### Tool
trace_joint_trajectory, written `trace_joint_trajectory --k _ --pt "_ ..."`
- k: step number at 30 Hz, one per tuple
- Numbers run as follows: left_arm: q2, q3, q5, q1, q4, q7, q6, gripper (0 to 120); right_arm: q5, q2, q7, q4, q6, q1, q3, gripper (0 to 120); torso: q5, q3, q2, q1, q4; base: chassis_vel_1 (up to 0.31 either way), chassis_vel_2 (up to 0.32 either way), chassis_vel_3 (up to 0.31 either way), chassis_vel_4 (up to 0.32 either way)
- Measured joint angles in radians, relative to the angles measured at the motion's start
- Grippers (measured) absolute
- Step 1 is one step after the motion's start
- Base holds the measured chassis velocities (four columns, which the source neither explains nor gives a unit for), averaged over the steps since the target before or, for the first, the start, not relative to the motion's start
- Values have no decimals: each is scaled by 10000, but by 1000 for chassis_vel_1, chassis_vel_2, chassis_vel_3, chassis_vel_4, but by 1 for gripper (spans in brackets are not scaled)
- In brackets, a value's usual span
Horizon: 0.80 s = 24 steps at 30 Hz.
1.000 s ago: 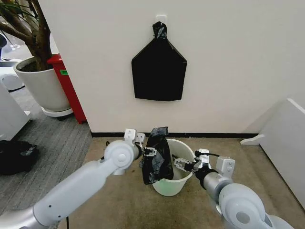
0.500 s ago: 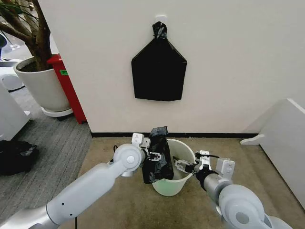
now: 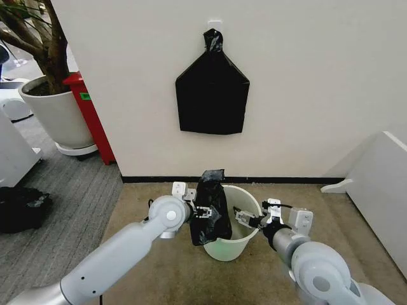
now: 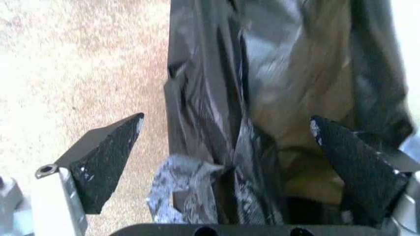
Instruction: Place the garbage bag over the trash bin.
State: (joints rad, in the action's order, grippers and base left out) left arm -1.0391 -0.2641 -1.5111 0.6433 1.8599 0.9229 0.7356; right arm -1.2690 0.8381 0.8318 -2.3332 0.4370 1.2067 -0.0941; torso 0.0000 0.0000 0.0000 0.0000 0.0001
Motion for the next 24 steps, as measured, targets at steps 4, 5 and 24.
trace_joint_trajectory --k 4,5,24 --pt "-244 -5 -49 -171 -372 23 -1 100 -15 20 -2 61 0 -34 20 100 0 0 0 0 -1 0 0 0 0" --pt "-340 -40 -47 -207 -509 24 -1 100 -17 21 -2 77 0 -28 20 100 -1 0 0 0 -1 0 0 0 0" --pt "-916 -259 -1 -96 -1363 196 -3 100 -45 -66 29 228 1 52 -89 100 -1 0 0 0 -1 0 0 0 0"
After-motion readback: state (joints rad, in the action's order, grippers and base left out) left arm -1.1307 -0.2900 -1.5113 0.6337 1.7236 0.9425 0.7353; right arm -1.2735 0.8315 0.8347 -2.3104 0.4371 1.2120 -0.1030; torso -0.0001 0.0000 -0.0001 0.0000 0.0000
